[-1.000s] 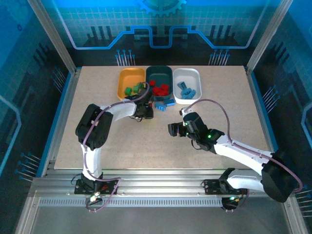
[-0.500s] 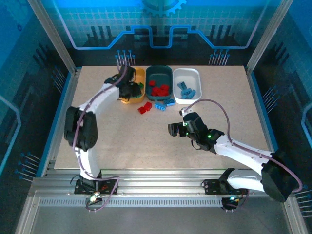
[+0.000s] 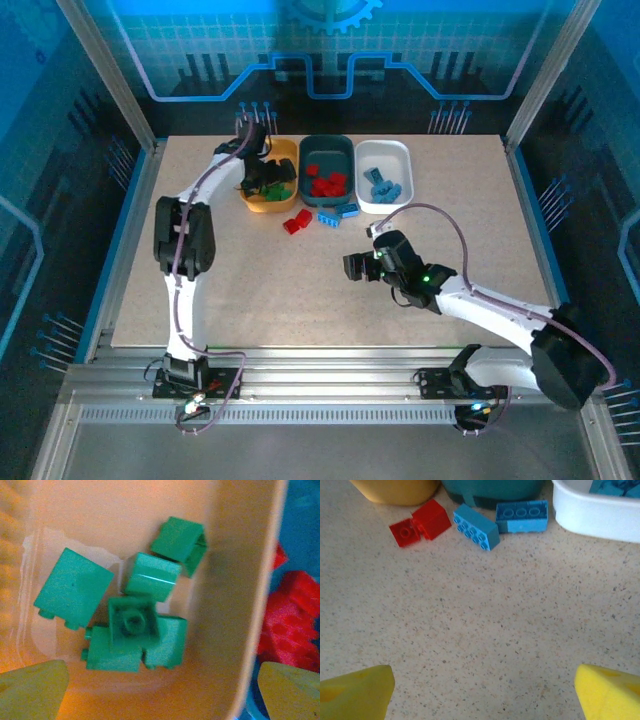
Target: Sort the legos into containers by color
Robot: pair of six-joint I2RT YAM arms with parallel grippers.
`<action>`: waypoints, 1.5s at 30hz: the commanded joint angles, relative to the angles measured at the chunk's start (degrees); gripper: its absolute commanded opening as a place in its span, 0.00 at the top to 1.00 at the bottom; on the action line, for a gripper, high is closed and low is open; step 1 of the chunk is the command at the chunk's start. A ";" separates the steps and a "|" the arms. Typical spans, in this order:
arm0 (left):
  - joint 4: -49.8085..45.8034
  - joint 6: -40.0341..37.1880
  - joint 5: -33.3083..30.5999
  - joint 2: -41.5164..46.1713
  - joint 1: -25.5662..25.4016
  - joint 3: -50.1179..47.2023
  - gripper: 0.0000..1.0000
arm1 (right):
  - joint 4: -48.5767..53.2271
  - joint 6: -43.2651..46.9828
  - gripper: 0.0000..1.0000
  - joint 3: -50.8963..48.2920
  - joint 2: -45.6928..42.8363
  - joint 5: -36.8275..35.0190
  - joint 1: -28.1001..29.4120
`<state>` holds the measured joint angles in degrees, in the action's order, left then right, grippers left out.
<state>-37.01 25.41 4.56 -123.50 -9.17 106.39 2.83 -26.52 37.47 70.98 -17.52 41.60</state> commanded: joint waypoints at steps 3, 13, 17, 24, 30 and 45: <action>1.59 4.08 6.60 14.02 0.38 0.26 0.01 | -0.76 -2.07 0.06 4.59 9.51 0.43 0.28; 0.55 15.79 20.67 25.78 5.48 -14.12 0.01 | 5.69 -3.37 0.08 28.79 35.52 -2.04 -1.93; 5.30 16.67 23.87 33.09 8.82 -21.97 0.01 | 7.89 -3.73 0.07 37.61 43.78 -1.13 -3.60; 9.77 15.94 24.73 37.48 9.87 -26.49 0.01 | 12.55 -1.53 0.10 48.97 51.74 -1.83 -5.46; 9.86 16.79 26.44 34.91 11.23 -26.35 0.03 | 10.87 4.08 0.17 50.26 54.31 1.44 -5.48; 9.94 16.30 25.59 34.47 11.54 -26.57 0.05 | 8.24 7.55 0.45 45.31 49.46 3.23 -2.48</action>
<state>-27.88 41.69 29.02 -88.47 1.93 79.92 8.80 -20.10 80.84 120.77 -12.80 38.68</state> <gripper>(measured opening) 0.956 0.570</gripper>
